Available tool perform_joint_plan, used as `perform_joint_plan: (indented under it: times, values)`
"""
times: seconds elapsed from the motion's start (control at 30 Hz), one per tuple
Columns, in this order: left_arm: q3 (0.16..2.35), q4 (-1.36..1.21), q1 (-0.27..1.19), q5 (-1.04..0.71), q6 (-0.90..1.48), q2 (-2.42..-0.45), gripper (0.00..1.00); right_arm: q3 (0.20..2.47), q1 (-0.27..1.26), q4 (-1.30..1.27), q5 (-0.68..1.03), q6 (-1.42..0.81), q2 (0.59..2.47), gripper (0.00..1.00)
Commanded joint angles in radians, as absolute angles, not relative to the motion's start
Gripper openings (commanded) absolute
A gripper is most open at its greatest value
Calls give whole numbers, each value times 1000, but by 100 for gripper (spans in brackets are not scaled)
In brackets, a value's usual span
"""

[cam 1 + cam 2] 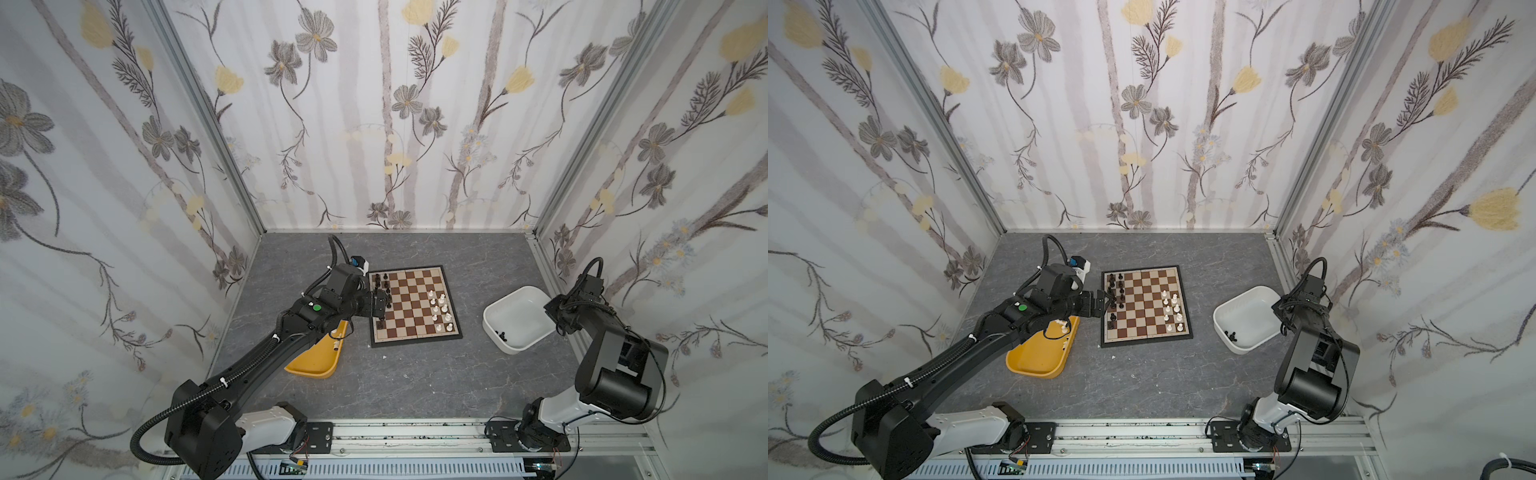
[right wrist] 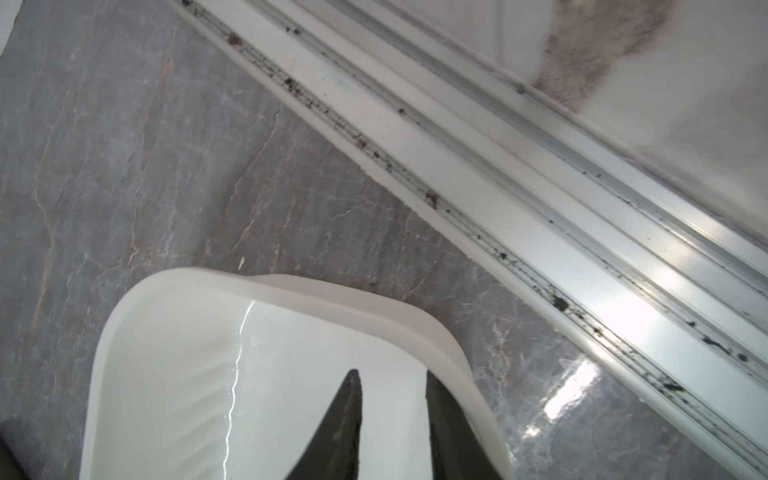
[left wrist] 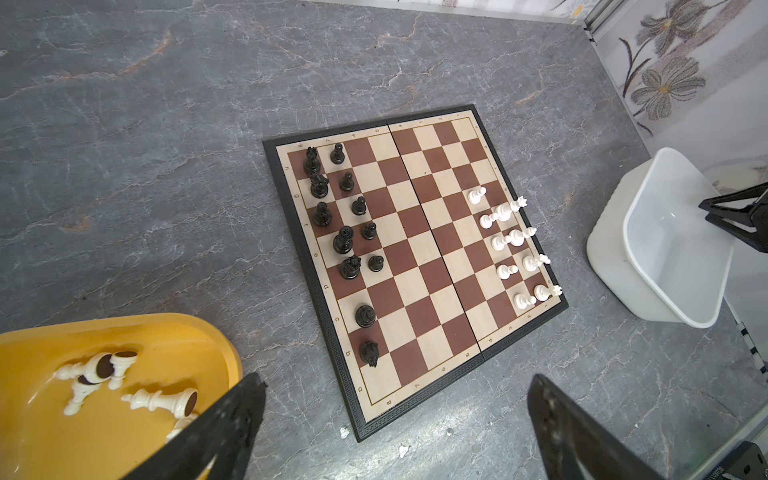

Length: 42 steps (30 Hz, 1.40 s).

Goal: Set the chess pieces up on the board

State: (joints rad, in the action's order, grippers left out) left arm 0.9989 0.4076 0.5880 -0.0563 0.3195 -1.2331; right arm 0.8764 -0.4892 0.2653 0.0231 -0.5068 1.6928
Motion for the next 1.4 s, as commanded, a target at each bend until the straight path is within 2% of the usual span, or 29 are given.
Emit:
perform_joint_plan:
  times: [0.0, 0.13, 0.23, 0.3, 0.37, 0.5, 0.57, 0.7, 0.77, 0.93, 1.2, 1.37]
  values:
    - [1000, 389, 589, -57, 319, -1230, 100, 839, -525, 298, -63, -564, 1634, 29]
    - [998, 392, 587, -54, 319, -1222, 100, 722, -617, 367, -166, -609, 1491, 27]
    - [996, 391, 586, -51, 318, -1212, 100, 637, -709, 370, -126, -582, 1391, 27]
    - [996, 387, 586, -54, 316, -1212, 100, 617, -707, 367, -82, -541, 1347, 26]
    - [997, 384, 586, -60, 316, -1215, 100, 631, -628, 367, -80, -505, 1308, 27]
    - [1002, 387, 586, -64, 316, -1223, 100, 685, -388, 394, -147, -492, 1276, 38]
    - [997, 386, 586, -60, 314, -1218, 100, 689, -330, 390, -74, -506, 1314, 38]
    - [997, 387, 586, -46, 311, -1210, 100, 685, -241, 355, 36, -558, 1424, 26]
    - [996, 387, 585, -45, 310, -1206, 100, 687, -194, 329, 40, -577, 1469, 24]
    - [991, 384, 585, -41, 310, -1204, 100, 731, -139, 287, 33, -595, 1559, 25]
    - [988, 379, 585, -38, 311, -1212, 100, 842, -129, 210, 74, -640, 1674, 37]
    - [991, 383, 586, -36, 309, -1226, 100, 958, -130, 165, 98, -675, 1786, 38]
